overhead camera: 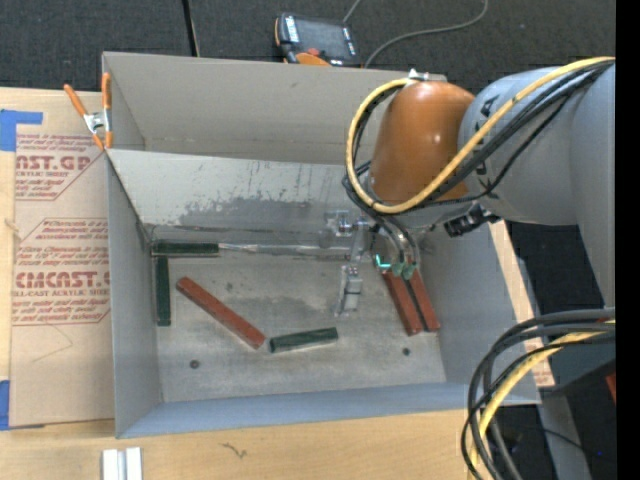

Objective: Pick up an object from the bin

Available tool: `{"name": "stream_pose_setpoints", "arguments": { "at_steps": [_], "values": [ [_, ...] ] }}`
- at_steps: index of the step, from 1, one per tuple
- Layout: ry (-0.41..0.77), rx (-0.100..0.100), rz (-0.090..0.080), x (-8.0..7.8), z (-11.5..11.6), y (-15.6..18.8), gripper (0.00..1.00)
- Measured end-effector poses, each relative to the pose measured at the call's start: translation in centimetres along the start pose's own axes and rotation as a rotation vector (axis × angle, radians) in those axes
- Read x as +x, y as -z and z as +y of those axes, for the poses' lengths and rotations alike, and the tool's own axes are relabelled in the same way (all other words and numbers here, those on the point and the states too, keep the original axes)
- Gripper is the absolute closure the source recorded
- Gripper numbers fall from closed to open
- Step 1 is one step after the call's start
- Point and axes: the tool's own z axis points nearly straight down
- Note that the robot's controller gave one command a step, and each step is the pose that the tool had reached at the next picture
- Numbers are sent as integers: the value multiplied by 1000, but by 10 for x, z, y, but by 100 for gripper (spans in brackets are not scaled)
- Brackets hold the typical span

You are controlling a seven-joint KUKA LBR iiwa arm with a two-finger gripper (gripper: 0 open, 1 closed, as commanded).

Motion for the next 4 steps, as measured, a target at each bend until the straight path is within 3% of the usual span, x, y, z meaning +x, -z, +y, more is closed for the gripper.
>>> {"name": "stream_pose_setpoints", "arguments": {
  "at_steps": [1,2,3,4],
  "values": [
    [251,0,0,45,-18,-68,0],
    [421,-1,-6,82,41,-76,0],
    [417,1,-7,81,39,-75,100],
    [563,1,-8,76,28,-75,100]
  ]
}}
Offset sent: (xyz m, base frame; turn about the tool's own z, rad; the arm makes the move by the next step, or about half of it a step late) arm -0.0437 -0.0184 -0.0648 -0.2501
